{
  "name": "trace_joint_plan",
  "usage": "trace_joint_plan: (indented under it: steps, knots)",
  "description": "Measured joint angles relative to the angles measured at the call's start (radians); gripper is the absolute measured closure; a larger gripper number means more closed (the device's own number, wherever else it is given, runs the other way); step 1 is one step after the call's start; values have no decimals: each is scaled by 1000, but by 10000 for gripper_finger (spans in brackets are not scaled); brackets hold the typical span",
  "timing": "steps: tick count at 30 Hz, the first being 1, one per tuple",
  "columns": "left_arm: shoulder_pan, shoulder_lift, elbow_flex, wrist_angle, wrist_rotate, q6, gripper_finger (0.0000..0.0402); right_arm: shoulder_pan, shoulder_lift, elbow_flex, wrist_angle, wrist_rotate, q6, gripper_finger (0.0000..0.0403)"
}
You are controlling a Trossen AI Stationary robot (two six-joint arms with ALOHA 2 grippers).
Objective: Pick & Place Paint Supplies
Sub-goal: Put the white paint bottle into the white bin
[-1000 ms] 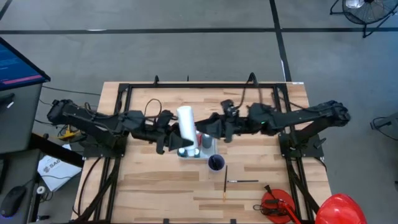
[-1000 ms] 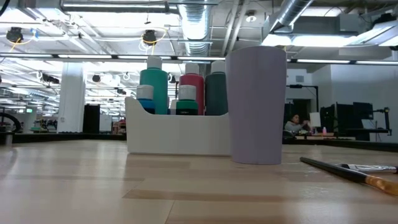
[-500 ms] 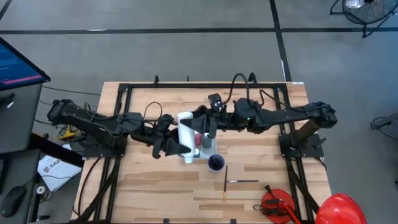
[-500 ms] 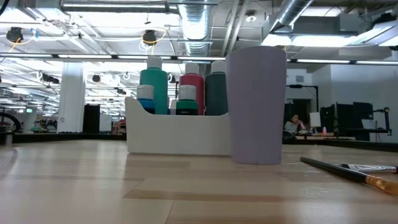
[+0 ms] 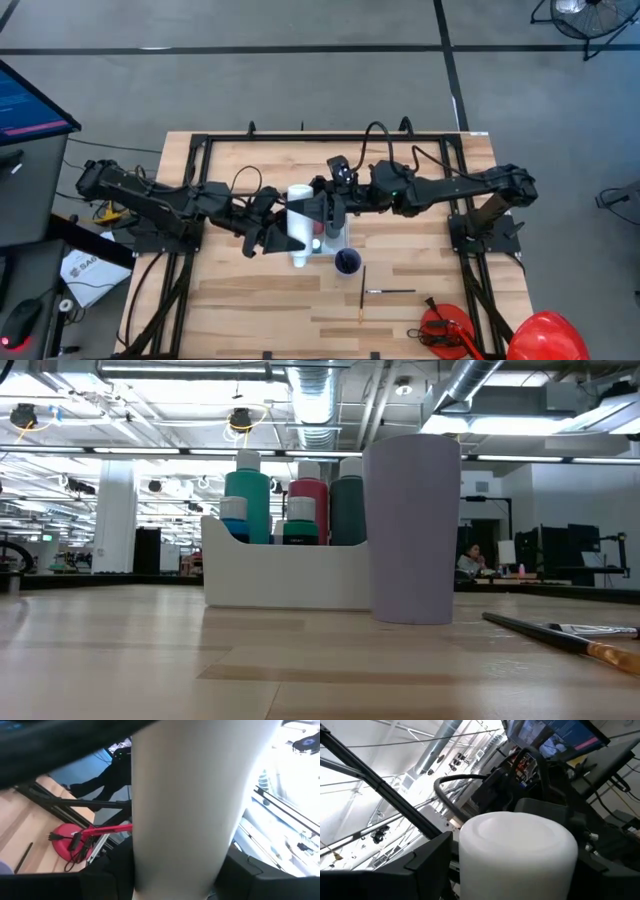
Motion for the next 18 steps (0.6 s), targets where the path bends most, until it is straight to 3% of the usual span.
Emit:
trace_joint_plan:
  steps: [12,18]
  knots:
    - [0,0,0,-8,23,-1,211,18,-9,0,-41,0,23,128]
    - [0,0,0,-6,22,-1,211,18,-9,0,-48,1,25,196]
